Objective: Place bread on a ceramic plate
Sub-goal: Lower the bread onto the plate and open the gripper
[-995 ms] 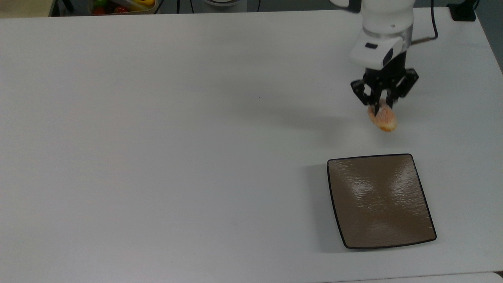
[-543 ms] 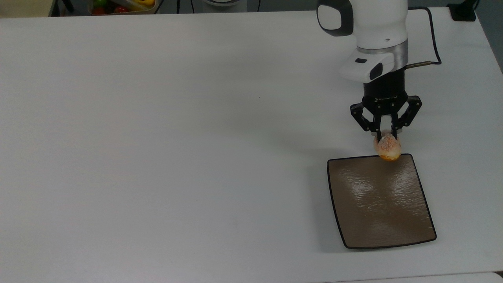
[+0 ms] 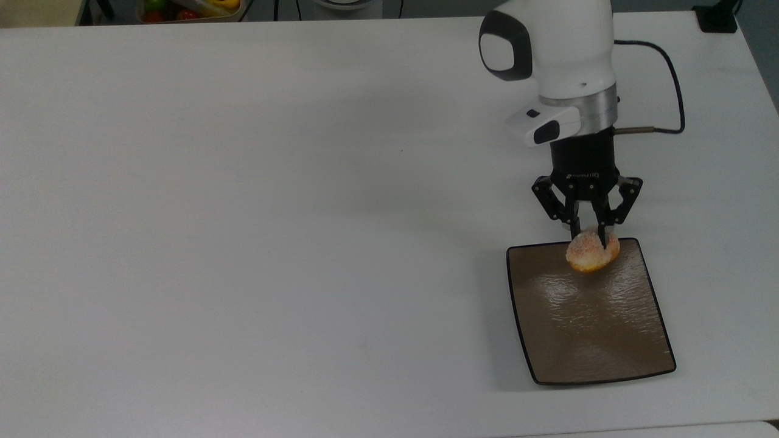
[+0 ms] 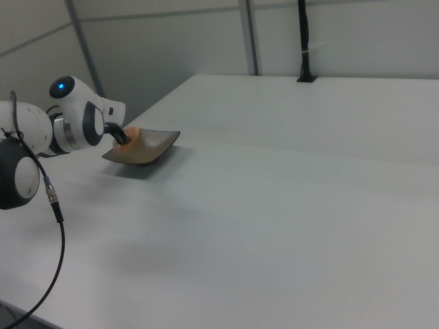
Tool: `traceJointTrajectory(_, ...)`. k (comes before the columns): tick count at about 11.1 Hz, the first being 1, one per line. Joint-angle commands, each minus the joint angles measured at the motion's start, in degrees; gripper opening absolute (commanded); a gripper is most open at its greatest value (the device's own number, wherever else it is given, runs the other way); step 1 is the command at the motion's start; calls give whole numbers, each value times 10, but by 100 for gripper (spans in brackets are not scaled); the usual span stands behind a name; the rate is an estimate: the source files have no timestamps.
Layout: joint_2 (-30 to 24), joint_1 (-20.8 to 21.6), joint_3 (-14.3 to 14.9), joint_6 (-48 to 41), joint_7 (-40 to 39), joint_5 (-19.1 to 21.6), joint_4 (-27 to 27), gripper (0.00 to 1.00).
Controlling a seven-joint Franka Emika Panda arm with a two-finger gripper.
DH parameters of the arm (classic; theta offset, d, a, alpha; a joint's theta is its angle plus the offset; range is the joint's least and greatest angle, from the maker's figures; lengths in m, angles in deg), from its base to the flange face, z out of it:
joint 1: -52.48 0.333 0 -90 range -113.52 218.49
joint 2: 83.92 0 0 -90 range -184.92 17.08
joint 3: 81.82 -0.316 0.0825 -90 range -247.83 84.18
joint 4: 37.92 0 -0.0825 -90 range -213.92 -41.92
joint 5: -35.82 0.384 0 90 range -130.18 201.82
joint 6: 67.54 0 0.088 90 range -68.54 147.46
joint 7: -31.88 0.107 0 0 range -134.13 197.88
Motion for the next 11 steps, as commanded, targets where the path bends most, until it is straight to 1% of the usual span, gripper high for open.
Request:
traceJointTrajectory(1, 47, 6, 6, 11, 29, -3, 46, 63)
traceJointTrajectory(2, 51, 6, 7, 19, 28, -4, 45, 92)
traceJointTrajectory(3, 52, 6, 7, 22, 27, -4, 45, 100)
traceJointTrajectory(8, 48, 7, 7, 21, 15, -12, 44, 100)
traceJointTrajectory(11, 15, 2, 7, 0, -22, -12, 35, 100)
